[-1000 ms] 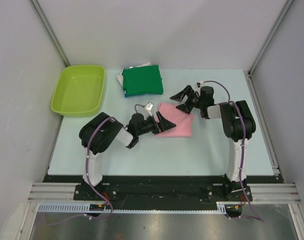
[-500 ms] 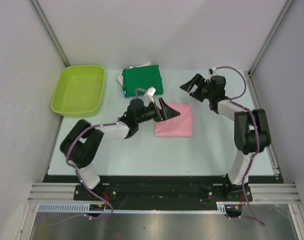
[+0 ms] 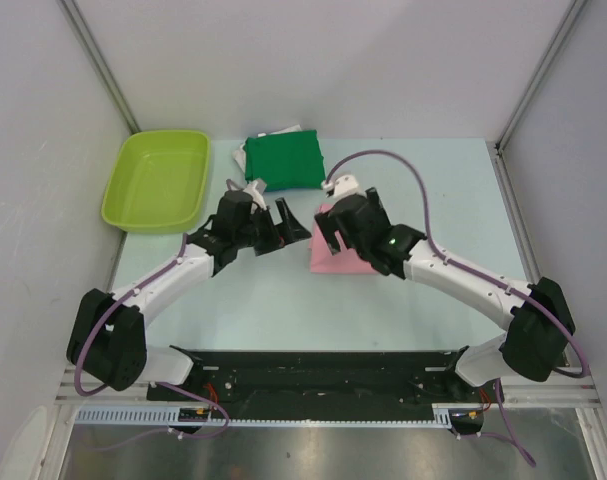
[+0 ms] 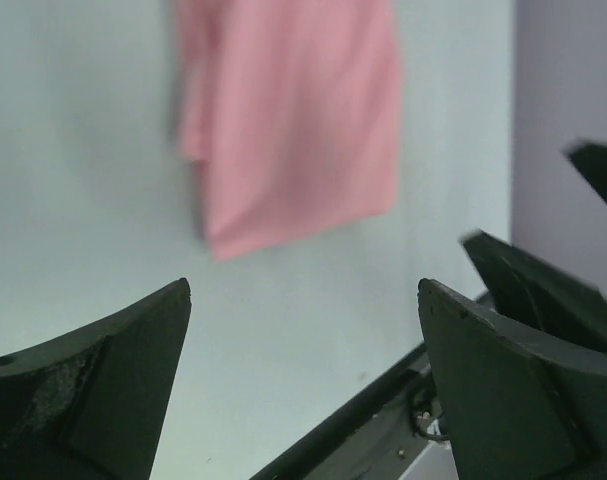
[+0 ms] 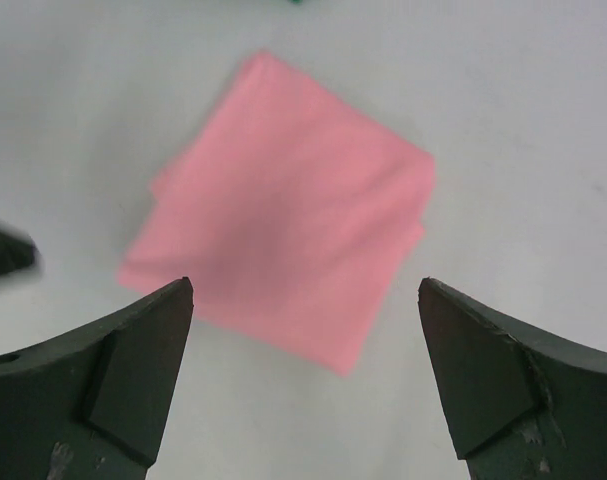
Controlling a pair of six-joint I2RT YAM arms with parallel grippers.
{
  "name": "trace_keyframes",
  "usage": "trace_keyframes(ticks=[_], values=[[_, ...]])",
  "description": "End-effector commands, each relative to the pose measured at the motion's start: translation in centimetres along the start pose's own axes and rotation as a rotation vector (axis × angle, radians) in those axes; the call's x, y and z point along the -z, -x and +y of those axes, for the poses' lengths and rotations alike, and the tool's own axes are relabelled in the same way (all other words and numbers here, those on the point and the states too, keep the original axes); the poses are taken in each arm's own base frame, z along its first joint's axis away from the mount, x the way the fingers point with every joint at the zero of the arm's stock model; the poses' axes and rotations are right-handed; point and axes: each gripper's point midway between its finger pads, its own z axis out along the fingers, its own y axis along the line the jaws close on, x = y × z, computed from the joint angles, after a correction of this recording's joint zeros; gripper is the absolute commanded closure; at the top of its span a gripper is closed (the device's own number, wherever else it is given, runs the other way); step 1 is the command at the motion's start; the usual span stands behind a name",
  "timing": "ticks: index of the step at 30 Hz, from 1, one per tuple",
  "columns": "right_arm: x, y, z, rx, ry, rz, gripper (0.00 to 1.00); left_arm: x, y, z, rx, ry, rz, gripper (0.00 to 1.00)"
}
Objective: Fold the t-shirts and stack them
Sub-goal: Neatly place the folded tshirt to the corner
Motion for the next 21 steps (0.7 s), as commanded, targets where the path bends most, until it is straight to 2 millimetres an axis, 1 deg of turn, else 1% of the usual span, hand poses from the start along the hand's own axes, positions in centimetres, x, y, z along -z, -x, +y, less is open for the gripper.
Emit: trace_keyframes(ticks=[1,2,3,4,5,6,7,8,9,10,11,13,14,15,17,18,19,20,21], values=[[4.1,-5.0,-3.0,0.554,-0.352,0.156,0.00,4.1,-2.0,7.1,0.045,0.262,0.082,0.00],[4.3,-5.1,-2.5,0.592,-0.364,0.132,0.00,4.7,-1.6,7.5,0.049,0.272,0.055,0.00],[4.6,-6.3,-2.2,0.657,-0.378,0.141,0.00,5.1,-0.9,8.6,0.066,0.296,0.024,0.00],[4.5,-6.9,-1.7,0.694,-0.379,0.146,0.00,5.5,-1.2,9.8,0.098,0.324,0.020,0.00],[4.8,-7.6,-0.5,0.748,-0.365,0.135,0.00,5.7,-1.1,9.9,0.115,0.303,0.021,0.00],[4.8,-8.1,-0.3,0.794,-0.384,0.131,0.00,6.2,-0.4,11.3,0.149,0.328,-0.008,0.00],[4.3,-9.8,0.1,0.848,-0.386,0.136,0.00,6.3,-0.6,12.3,0.184,0.341,-0.012,0.00],[4.3,-10.5,1.2,0.917,-0.369,0.129,0.00,6.1,-0.7,12.7,0.201,0.334,-0.011,0.00],[4.2,-10.9,1.4,0.948,-0.379,0.128,0.00,6.4,-0.3,13.8,0.239,0.357,-0.030,0.00],[3.8,-11.7,1.9,0.966,-0.376,0.116,0.00,6.3,-0.6,14.4,0.257,0.361,-0.029,0.00],[3.4,-12.6,2.6,1.033,-0.369,0.124,0.00,5.9,-0.7,14.9,0.269,0.360,-0.025,0.00],[2.6,-13.5,3.0,1.072,-0.394,0.121,0.00,5.6,-0.9,15.3,0.293,0.351,-0.011,0.00],[1.9,-14.6,3.3,1.116,-0.398,0.144,0.00,5.4,-1.3,15.6,0.298,0.353,0.004,0.00],[1.6,-14.9,3.5,1.145,-0.406,0.144,0.00,5.2,-1.5,15.6,0.299,0.346,0.013,0.00],[0.7,-15.5,4.1,1.142,-0.417,0.127,0.00,5.3,-1.9,15.8,0.303,0.344,0.016,0.00],[0.1,-16.2,4.3,1.176,-0.422,0.139,0.00,5.3,-2.0,15.8,0.304,0.344,0.014,0.00],[-0.5,-16.1,4.8,1.149,-0.429,0.113,0.00,5.4,-2.2,15.8,0.304,0.340,0.013,0.00],[-0.8,-16.2,4.7,1.150,-0.439,0.111,0.00,5.5,-2.0,15.6,0.297,0.334,0.002,0.00],[-1.4,-16.8,4.8,1.156,-0.442,0.117,0.00,5.6,-1.9,15.5,0.291,0.328,-0.003,0.00]])
